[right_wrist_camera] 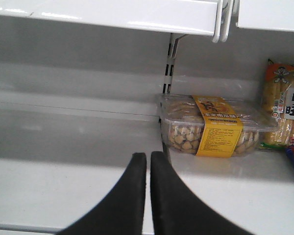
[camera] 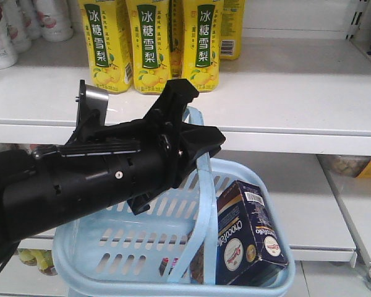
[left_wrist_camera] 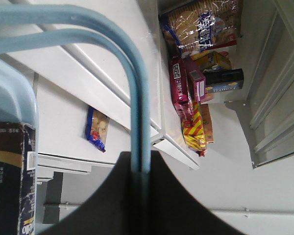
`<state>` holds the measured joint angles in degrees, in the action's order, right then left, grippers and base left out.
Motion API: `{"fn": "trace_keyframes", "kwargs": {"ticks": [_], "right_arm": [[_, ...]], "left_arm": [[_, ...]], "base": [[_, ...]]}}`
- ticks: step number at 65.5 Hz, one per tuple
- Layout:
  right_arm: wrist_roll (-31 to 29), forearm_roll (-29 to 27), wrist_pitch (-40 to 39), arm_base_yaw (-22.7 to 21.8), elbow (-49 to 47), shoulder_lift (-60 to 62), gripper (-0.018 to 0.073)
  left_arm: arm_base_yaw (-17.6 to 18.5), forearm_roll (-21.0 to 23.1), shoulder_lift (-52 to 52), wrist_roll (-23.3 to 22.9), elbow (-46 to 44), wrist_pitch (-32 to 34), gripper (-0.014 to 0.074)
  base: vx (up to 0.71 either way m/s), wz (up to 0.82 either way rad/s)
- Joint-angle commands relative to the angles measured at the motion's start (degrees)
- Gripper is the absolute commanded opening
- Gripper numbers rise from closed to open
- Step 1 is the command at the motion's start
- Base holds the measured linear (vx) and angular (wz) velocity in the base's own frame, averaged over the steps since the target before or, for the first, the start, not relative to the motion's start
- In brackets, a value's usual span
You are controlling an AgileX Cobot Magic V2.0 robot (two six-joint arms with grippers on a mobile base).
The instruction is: Left arm holds basket, right arm returns cookies
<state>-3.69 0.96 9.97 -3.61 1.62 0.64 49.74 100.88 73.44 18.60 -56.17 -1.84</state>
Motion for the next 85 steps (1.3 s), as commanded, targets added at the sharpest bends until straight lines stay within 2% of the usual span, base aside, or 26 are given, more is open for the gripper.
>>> {"fn": "trace_keyframes", "kwargs": {"ticks": [1, 8, 24, 31, 48, 56, 71, 85], "right_arm": [[-0.37, 0.24, -4.53, -0.40, 1.00, 0.72, -0.0006], [-0.32, 0.06, -4.82, -0.40, 1.00, 0.72, -0.0006], [0.30, -4.57, -6.89, -0.40, 1.00, 0.72, -0.0006], [0.38, -4.52, -7.10, -0.40, 1.00, 0.72, -0.0006], [7.35, -4.52, -7.73, -0.40, 1.00, 0.72, -0.0006], [7.41, -4.57, -12.36, -0.40, 0.94, 0.72, -0.0006], [8.30, -4.57, -26.60, -0.40, 0.33, 0.72, -0.0006], [7.27, -4.22, -27.69, -0.40, -8.92, 0.66, -0.0006]], "left_arm": [[-0.02, 1.10, -2.05, 1.13, -2.14, -0.49, -0.0003], [-0.02, 1.10, -2.05, 1.13, -2.14, -0.49, -0.0003], [-0.02, 1.10, -2.05, 1.13, -2.14, -0.49, -0.0003], [-0.02, 1.10, -2.05, 1.13, -2.14, -0.49, -0.0003], [-0.02, 1.10, -2.05, 1.13, -2.14, -0.49, -0.0003], [-0.02, 1.10, -2.05, 1.13, -2.14, -0.49, -0.0003], [-0.02, 1.10, -2.05, 1.13, -2.14, -0.49, -0.0003], [-0.02, 1.10, -2.05, 1.13, -2.14, -0.49, -0.0003]], "base": [[0.00, 0.00], [0.00, 0.00], [0.00, 0.00], [0.00, 0.00], [0.00, 0.00], [0.00, 0.00], [0.00, 0.00], [0.00, 0.00]]}}
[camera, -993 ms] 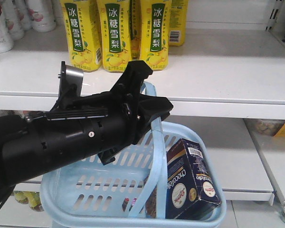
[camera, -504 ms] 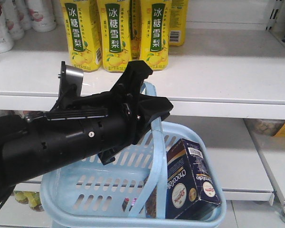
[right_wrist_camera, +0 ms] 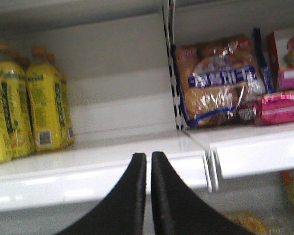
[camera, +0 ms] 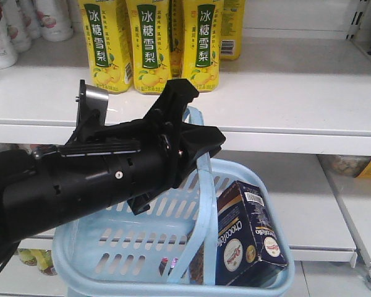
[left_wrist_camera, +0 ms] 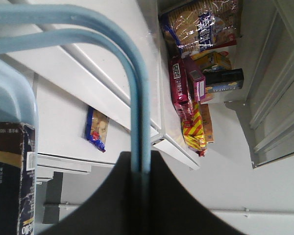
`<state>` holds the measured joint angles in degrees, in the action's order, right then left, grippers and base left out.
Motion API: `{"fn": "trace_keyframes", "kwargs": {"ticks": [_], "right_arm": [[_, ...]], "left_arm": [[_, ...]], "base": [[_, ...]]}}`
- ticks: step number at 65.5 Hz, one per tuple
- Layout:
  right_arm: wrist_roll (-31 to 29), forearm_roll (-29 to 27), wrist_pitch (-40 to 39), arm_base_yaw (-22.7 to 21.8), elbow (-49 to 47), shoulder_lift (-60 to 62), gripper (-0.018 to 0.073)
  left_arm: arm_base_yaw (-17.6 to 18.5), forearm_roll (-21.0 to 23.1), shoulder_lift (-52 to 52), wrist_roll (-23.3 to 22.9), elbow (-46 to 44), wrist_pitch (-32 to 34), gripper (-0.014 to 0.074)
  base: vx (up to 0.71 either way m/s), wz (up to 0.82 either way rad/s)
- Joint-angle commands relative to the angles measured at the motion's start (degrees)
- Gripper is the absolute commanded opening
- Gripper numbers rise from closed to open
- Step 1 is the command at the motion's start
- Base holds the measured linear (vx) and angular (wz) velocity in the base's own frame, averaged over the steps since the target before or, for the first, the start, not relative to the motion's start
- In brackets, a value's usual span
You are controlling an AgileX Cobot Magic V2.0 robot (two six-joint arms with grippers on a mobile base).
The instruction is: Left arm holds basket, right arm returns cookies
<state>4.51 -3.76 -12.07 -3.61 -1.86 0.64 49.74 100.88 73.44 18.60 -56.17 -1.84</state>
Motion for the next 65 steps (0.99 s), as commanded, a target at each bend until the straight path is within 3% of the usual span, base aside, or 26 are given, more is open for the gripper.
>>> {"fn": "trace_keyframes", "kwargs": {"ticks": [1, 22, 46, 56, 65], "right_arm": [[-1.17, 0.51, -5.66, -0.40, -6.14, 0.51, -0.0006], [-1.45, 0.78, 1.47, -0.40, -26.66, -11.61, -0.0006], [-0.99, 0.43, 23.44, -0.01, -51.40, -31.50, -0.0001], [-1.04, 0.40, 31.92, 5.69, -57.03, -37.75, 0.0004], [-1.04, 0.47, 45.08, 11.00, -60.80, -43.27, 0.0017]], "left_arm": [[-0.02, 1.10, -2.05, 1.13, -2.14, -0.49, -0.0003], [-0.02, 1.10, -2.05, 1.13, -2.14, -0.49, -0.0003], [-0.02, 1.10, -2.05, 1.13, -2.14, -0.49, -0.0003], [-0.02, 1.10, -2.05, 1.13, -2.14, -0.49, -0.0003], [-0.02, 1.10, -2.05, 1.13, -2.14, -0.49, -0.0003]], "base": [[0.00, 0.00], [0.00, 0.00], [0.00, 0.00], [0.00, 0.00], [0.00, 0.00]]}}
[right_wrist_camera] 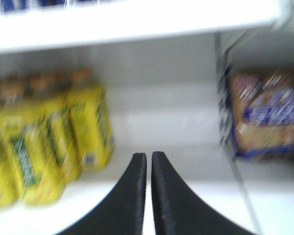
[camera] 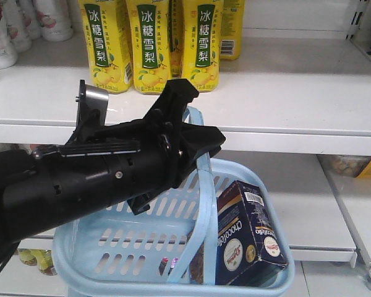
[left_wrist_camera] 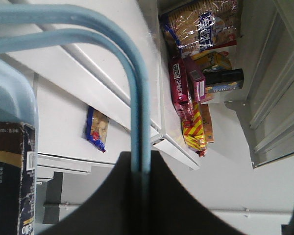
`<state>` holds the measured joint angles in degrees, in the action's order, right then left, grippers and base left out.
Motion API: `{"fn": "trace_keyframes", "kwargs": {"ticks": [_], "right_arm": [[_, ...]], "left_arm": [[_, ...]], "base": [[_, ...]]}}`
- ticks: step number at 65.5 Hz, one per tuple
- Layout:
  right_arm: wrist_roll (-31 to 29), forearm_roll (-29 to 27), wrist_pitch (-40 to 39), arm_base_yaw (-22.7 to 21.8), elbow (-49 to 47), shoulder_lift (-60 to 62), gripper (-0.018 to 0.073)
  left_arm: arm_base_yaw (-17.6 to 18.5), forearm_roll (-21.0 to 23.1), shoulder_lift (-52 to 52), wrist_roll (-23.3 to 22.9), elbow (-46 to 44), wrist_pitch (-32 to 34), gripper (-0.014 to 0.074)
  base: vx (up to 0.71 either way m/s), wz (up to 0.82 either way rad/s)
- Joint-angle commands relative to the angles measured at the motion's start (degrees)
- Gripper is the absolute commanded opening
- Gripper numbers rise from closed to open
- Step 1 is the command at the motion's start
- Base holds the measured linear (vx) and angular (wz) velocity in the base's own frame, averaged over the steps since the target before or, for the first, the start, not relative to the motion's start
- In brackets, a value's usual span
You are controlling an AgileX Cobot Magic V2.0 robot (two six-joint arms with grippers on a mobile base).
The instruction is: Left arm holds basket, right arm returns cookies
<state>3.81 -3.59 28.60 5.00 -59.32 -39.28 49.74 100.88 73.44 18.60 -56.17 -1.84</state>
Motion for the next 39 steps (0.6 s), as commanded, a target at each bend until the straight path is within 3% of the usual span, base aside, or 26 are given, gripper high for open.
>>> {"fn": "trace_keyframes", "kwargs": {"ticks": [1, 18, 26, 39], "right_arm": [[-0.34, 0.41, 6.41, 2.80, -3.69, -4.13, 0.0020], [-0.34, 0.22, 18.72, 7.89, -4.14, -9.24, 0.0111], [-0.34, 0.16, 20.93, 10.52, -4.14, -9.56, 0.0202], [-0.29, -1.43, 26.34, 11.12, -4.14, -9.56, 0.0388]], "left_arm": [[-0.02, 1.10, -2.05, 1.13, -2.14, -0.49, -0.0003], [-0.02, 1.10, -2.05, 1.13, -2.14, -0.49, -0.0003], [-0.02, 1.10, -2.05, 1.13, -2.14, -0.49, -0.0003], [-0.02, 1.10, -2.05, 1.13, -2.14, -0.49, -0.0003]], "base": [[0.00, 0.00], [0.00, 0.00], [0.00, 0.00], [0.00, 0.00]]}}
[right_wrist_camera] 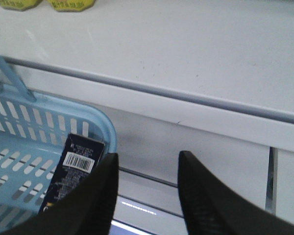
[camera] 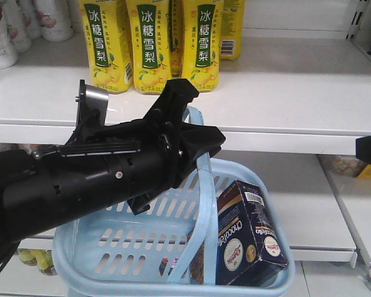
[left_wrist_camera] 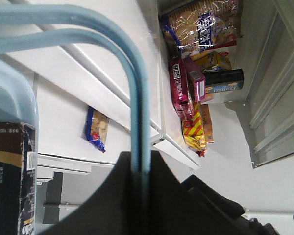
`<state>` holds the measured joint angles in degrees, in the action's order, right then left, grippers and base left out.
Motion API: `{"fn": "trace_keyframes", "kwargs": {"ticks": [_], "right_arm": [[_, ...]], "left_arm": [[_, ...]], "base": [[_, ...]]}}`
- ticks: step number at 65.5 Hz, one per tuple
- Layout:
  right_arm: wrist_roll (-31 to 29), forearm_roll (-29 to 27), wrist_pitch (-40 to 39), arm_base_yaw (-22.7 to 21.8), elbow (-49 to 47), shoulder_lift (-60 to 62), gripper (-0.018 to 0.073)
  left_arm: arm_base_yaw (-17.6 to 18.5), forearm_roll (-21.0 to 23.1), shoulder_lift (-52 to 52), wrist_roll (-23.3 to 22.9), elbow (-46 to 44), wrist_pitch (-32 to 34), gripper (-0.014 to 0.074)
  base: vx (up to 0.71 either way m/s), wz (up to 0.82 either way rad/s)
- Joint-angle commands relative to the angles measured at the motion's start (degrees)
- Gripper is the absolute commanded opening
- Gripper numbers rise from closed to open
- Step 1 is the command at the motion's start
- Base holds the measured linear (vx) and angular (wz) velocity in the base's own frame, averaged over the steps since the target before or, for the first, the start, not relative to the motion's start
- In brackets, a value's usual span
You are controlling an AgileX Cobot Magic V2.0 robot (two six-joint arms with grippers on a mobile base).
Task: Left arm holds basket, right arm returns cookies
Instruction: 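Reach the open right gripper down toward the cookie box in the basket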
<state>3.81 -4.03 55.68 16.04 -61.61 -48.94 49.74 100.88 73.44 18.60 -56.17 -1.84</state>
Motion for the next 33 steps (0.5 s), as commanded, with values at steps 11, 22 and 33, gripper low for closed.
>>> {"fn": "trace_keyframes", "kwargs": {"ticks": [11, 22, 33], "right_arm": [[-0.11, -4.97, 3.97, 0.08, -1.85, 0.00, 0.0510], [3.10, -6.87, 7.00, 0.08, -1.85, -0.06, 0.0537], [5.58, -11.21, 10.34, 0.08, -1.85, -2.49, 0.0537]], "left_arm": [[-0.02, 1.10, -2.05, 1.13, -2.14, -0.49, -0.0003], [-0.02, 1.10, -2.05, 1.13, -2.14, -0.49, -0.0003], [-0.02, 1.10, -2.05, 1.13, -2.14, -0.49, -0.0003]], "base": [[0.00, 0.00], [0.00, 0.00], [0.00, 0.00]]}}
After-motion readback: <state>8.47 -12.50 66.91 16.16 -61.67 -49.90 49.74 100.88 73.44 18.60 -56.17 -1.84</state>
